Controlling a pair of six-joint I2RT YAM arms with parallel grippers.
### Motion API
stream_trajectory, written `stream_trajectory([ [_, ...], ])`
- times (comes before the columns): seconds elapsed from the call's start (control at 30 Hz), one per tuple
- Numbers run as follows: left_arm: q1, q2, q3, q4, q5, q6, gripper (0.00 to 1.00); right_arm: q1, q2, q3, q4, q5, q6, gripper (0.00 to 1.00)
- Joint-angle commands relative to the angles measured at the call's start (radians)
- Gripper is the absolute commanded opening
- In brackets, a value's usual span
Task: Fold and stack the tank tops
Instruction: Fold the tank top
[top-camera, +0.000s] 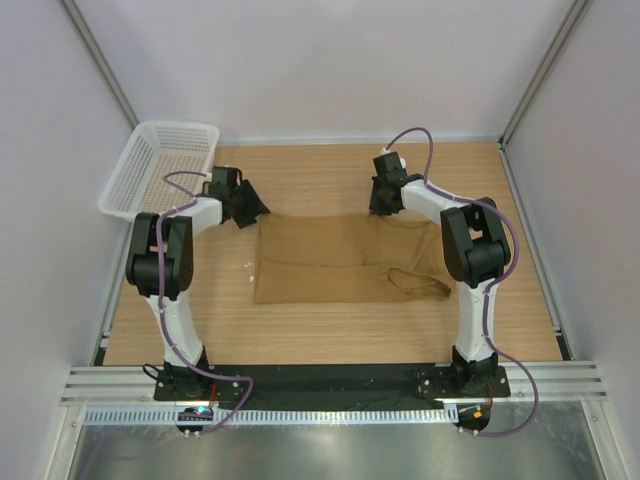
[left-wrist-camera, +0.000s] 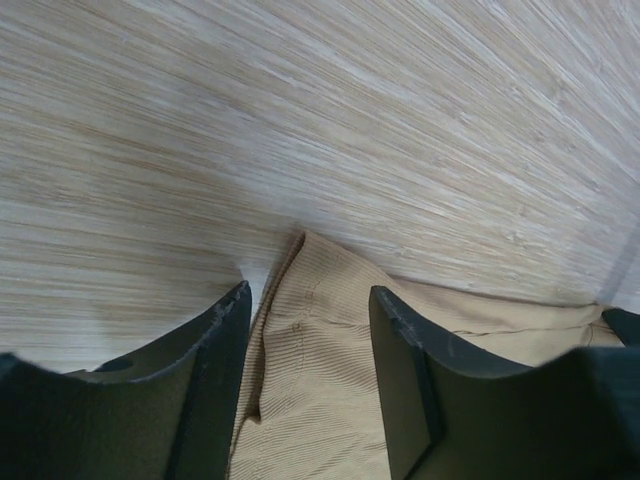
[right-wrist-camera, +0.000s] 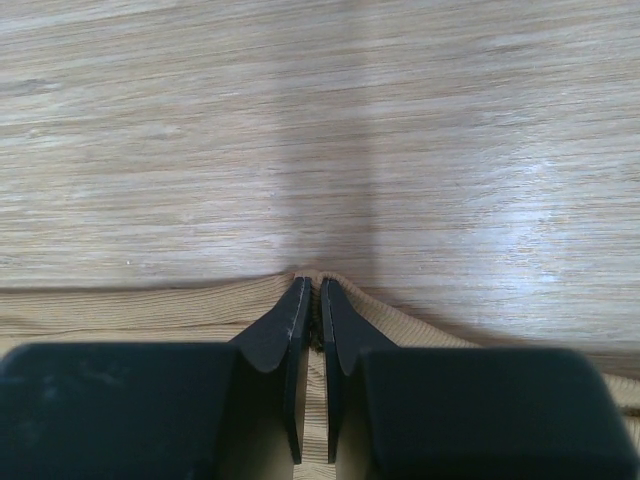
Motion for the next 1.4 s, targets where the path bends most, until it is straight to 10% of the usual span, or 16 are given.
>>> stream_trajectory([
  [0.0,-0.009,0.041,0.014,-0.028,0.003,-0.001,0.50,0.000,-0.043,-0.006,0.029,-0.018,-0.005,0.13],
  [0.3,-0.032,0.033,0.036,-0.075,-0.058,0.020,0.00,0.000,-0.085,-0.023,0.027,-0.021,-0.005,0.07],
  [1.37,-0.081,-0.530,-0.413,0.019,-0.110,0.025,0.00,0.096,-0.615,-0.504,0.086,0.042,0.076,0.01],
])
